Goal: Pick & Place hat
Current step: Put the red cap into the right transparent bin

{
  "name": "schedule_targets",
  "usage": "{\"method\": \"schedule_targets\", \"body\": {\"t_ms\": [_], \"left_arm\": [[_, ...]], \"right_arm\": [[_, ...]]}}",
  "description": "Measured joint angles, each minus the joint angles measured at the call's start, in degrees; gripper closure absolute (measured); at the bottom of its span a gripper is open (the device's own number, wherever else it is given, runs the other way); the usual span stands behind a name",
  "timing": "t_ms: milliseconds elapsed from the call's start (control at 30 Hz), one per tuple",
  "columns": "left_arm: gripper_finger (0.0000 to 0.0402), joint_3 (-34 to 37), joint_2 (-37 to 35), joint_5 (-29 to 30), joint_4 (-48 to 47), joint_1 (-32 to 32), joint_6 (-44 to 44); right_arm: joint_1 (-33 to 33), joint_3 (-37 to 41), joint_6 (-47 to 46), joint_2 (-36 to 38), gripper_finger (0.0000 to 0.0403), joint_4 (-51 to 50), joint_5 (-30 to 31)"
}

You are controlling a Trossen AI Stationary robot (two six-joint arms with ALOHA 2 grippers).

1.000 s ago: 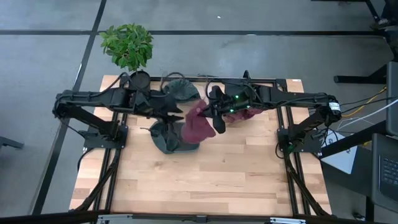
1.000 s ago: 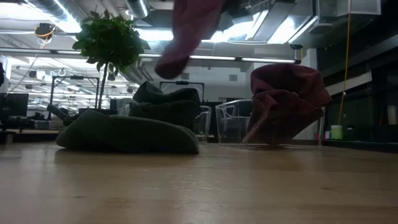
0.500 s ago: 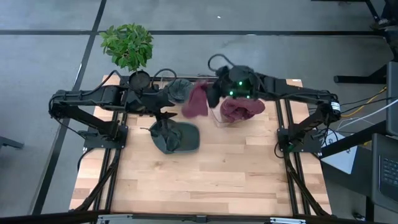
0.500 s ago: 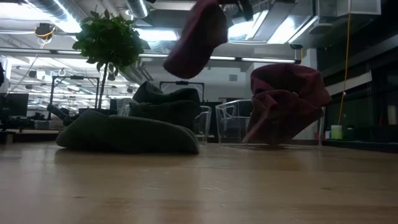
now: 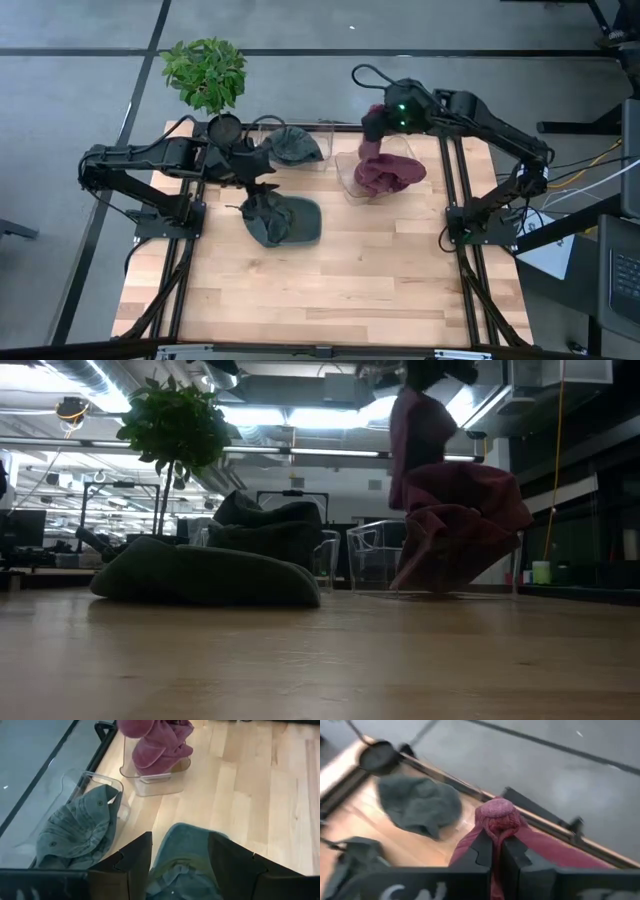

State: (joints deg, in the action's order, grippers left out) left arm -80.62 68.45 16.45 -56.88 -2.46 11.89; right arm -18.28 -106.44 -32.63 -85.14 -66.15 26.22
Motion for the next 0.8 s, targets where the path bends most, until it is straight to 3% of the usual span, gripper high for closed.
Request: {"method": "schedule_targets", "body": {"t_ms": [267, 600, 800], "left_arm": [[0.0215, 0.0, 0.0, 0.0, -0.7, 0.0, -4.2], [0.0215, 0.0, 0.0, 0.2, -0.6, 0.0, -5.2], [0.0215, 0.0, 0.0, 1.7, -0.6, 0.0, -7.2]], "right_arm": [[-3.2, 0.9, -2.8, 0.2, 0.039, -5.3, -0.4], [-3.8, 0.9, -13.0, 0.2, 0.039, -19.0, -3.6], [-3.9, 4.8, -14.1, 0.3, 0.0389, -19.8, -6.9]]}}
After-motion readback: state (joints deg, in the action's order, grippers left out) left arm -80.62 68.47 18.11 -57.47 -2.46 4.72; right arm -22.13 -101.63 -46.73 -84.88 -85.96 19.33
